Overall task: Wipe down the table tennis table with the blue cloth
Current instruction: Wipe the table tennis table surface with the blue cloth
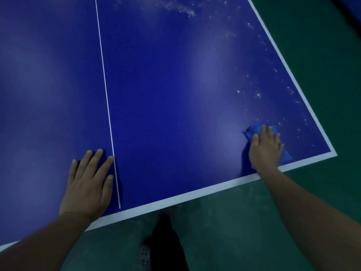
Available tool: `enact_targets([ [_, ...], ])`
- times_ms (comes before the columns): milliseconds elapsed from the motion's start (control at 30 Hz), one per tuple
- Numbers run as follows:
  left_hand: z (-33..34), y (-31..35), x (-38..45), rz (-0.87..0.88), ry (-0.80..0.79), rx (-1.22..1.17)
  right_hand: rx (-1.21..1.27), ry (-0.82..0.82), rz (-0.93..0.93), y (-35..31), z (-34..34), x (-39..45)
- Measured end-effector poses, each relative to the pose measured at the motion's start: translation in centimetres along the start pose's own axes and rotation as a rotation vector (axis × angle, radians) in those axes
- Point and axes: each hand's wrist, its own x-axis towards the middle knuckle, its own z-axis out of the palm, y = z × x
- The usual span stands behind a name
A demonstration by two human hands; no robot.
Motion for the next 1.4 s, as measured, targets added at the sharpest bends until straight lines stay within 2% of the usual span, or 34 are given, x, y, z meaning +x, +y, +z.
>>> enact_targets([
  [67, 0.0, -0.1, 0.1, 0.000, 0.005, -0.003, 0.085, 0.030, 0.114, -1.7, 0.4, -1.0],
  [100, -0.1, -0.1, 0.2, -0.002, 0.009, -0.005, 0.093, 0.066, 0.086, -3.5, 1.1, -2.4],
  [167, -0.1, -0.3, 0.0, -0.003, 0.011, 0.002, 0.040, 0.141, -0.178, -7.5, 2.7, -7.1],
  [233, 0.0, -0.2, 0.0, -0.008, 0.010, 0.009, -0.022, 0.034, -0.534, -9.1, 3.9, -12.6],
  [300, 0.0, 0.0, 0.1, -0.009, 0.014, 0.015, -0.025, -0.060, -0.719, -7.5, 4.0, -13.7],
  [367, 0.0, 0.0, 0.1, -0.012, 0.011, 0.013, -0.048, -0.010, -0.634, -4.4, 3.5, -10.3],
  [433, 0.0, 0.0, 0.1, -0.009, 0.004, 0.010, -0.117, 0.040, -0.398, -0.8, 2.4, -5.4],
  [500, -0.1, 0.0, 0.1, -0.006, -0.005, 0.010, -0.070, -0.027, -0.109, 1.5, 0.9, -1.7],
  [600, -0.2, -0.2, 0.2, -0.007, -0.011, 0.016, 0.082, 0.000, 0.146, -0.6, 0.4, -1.1],
  [667, -0.2, -0.2, 0.1, -0.005, -0.014, 0.024, 0.089, 0.036, 0.084, -4.7, 1.6, -3.7],
  [733, -0.2, -0.1, 0.0, -0.008, -0.006, 0.021, 0.020, 0.062, -0.223, -8.4, 3.0, -8.5],
  [800, -0.3, 0.0, 0.1, -0.014, 0.003, 0.010, -0.053, -0.040, -0.569, -9.0, 3.7, -12.3],
  [833, -0.4, 0.1, 0.2, -0.015, 0.003, 0.004, -0.062, -0.085, -0.650, -8.0, 3.6, -12.5],
  [900, -0.5, 0.0, 0.2, -0.012, 0.000, -0.002, -0.045, -0.064, -0.588, -4.8, 3.1, -10.4],
  [967, -0.5, 0.1, 0.2, -0.012, -0.003, 0.007, -0.062, -0.011, -0.359, -0.9, 2.2, -6.9],
  [1033, -0.4, 0.1, 0.2, -0.016, -0.005, 0.015, -0.034, -0.025, -0.123, 2.0, 1.0, -3.7],
  [1100, -0.5, 0.0, 0.4, -0.028, -0.014, 0.019, 0.020, -0.003, 0.029, 2.2, 0.5, -2.5],
  [1167, -0.5, 0.1, 0.4, -0.050, -0.021, 0.029, 0.079, 0.012, 0.119, -0.3, 0.9, -3.0],
  [1200, -0.5, 0.1, 0.4, -0.059, -0.027, 0.044, 0.085, 0.012, 0.104, -2.0, 1.3, -3.9],
  [1333, 0.0, -0.1, 0.4, -0.094, -0.074, 0.112, 0.035, -0.008, -0.281, -7.8, 2.5, -9.1],
  [1400, 0.3, 0.8, 0.5, -0.175, -0.047, 0.100, 0.049, -0.055, -0.370, -9.1, 2.7, -9.9],
])
